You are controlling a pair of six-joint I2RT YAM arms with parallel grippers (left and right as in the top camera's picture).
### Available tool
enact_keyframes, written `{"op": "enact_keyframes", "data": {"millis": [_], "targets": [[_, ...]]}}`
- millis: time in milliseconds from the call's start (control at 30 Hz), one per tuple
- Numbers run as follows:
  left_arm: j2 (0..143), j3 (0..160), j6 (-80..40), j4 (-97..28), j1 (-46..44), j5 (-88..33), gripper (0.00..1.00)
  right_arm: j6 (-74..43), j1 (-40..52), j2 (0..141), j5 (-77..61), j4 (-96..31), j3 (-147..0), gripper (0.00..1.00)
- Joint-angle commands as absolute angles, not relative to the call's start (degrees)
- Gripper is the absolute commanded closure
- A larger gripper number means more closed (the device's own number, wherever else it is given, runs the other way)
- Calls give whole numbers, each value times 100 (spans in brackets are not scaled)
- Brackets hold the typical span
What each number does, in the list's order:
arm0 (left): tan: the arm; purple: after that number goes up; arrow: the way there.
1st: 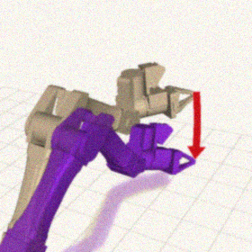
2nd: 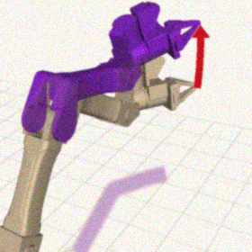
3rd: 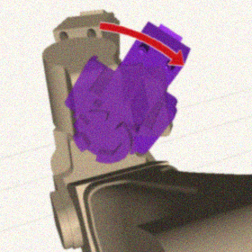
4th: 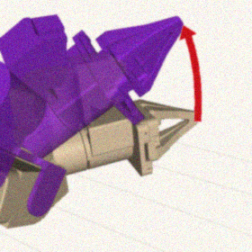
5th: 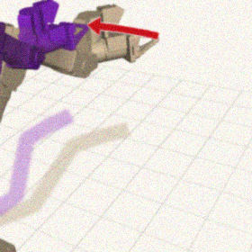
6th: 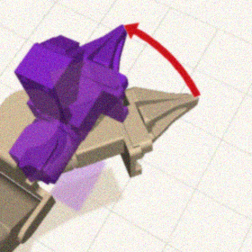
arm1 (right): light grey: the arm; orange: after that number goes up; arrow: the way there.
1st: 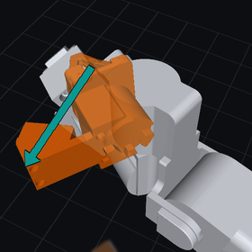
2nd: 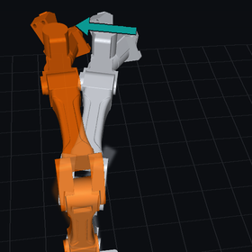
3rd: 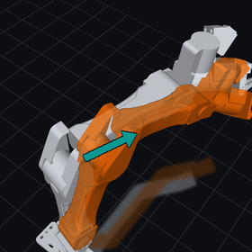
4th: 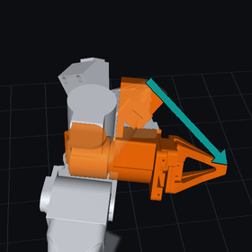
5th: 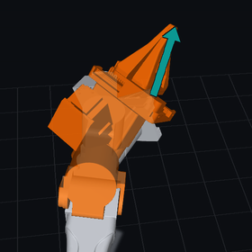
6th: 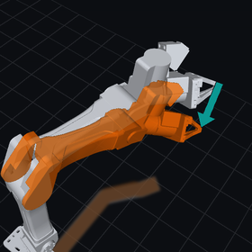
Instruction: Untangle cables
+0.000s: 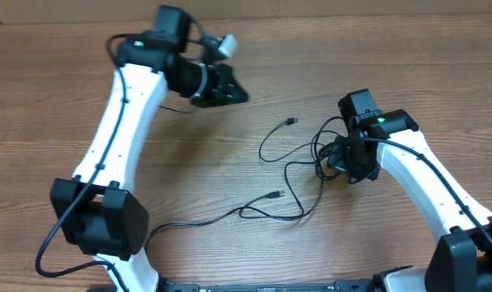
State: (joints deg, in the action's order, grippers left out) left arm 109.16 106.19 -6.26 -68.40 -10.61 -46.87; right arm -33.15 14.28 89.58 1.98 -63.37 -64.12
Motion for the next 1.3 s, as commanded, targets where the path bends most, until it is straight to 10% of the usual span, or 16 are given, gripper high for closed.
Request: {"op": "enact_keyframes", "data": {"millis": [0, 367, 1267], "targets": [[10787, 10720, -443, -6914, -823, -4154, 96, -3575, 1452, 8960, 432, -6248, -6401, 96], [10801, 10698, 139, -7166, -1201, -4348, 62, -1295, 1581, 8960, -3649, -4995, -6401, 96], [10847, 10068, -97, -7719, -2252, -2746, 52, -1039, 1579, 8960, -4211, -4676, -6401, 96]]}}
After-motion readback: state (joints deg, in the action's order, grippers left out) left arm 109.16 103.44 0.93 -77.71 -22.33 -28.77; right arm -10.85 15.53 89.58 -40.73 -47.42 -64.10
